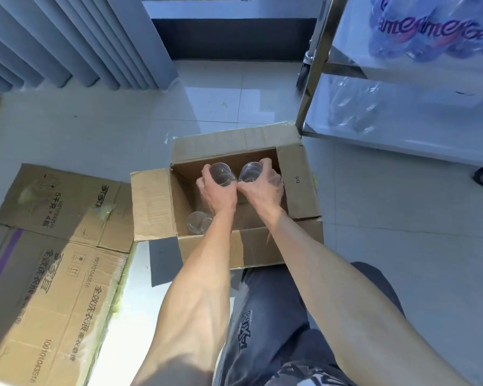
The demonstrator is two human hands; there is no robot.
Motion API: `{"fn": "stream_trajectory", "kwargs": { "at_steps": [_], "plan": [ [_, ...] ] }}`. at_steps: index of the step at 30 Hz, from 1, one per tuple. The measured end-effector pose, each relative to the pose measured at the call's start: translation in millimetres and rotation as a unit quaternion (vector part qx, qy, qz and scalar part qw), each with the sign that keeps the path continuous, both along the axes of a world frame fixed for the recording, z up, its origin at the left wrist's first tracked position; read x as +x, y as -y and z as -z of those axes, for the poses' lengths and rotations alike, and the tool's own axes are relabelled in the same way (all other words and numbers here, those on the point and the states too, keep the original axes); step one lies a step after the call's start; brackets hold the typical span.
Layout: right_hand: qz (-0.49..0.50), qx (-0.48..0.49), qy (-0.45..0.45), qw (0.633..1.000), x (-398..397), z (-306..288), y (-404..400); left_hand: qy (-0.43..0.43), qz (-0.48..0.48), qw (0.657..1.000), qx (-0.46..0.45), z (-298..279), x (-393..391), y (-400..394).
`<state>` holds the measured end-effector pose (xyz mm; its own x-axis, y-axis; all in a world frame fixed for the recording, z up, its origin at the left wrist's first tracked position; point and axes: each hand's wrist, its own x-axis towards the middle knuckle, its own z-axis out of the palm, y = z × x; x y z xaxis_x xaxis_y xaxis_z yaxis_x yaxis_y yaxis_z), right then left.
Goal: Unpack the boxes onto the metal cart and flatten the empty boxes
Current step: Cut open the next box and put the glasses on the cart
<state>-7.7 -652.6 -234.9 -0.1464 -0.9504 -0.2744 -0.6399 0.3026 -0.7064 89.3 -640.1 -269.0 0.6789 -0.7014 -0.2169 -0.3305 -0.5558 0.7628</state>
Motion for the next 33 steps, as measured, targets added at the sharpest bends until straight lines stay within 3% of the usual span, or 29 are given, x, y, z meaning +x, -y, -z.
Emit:
{"fn": "stream_trajectory", "kwargs": {
  "at_steps": [6,11,15,20,24,29,33],
  "plan": [
    [0.061,-0.179,0.05,0.981,-57,-70,-38,0.01,0.01,0.988,-0.153,-55,-14,-33],
    [0.145,-0.237,0.132,0.952,-124,-117,-105,-0.052,0.078,0.971,-0.219,-104,-52,-76],
    [0.215,-0.252,0.195,0.923,-174,-131,-146,-0.21,0.086,0.947,-0.227,-134,-99,-108],
    [0.287,-0.235,0.322,0.871,-225,-136,-183,-0.395,0.093,0.862,-0.303,-151,-147,-150],
    [0.284,-0.128,0.505,0.805,-250,-133,-189,-0.608,0.104,0.764,-0.189,-150,-168,-165],
    [0.222,0.021,0.668,0.71,-254,-126,-193,-0.702,0.082,0.7,-0.102,-146,-181,-173],
    [0.165,0.054,0.744,0.645,-250,-121,-196,-0.751,0.096,0.653,-0.037,-147,-175,-169]
  ]
}}
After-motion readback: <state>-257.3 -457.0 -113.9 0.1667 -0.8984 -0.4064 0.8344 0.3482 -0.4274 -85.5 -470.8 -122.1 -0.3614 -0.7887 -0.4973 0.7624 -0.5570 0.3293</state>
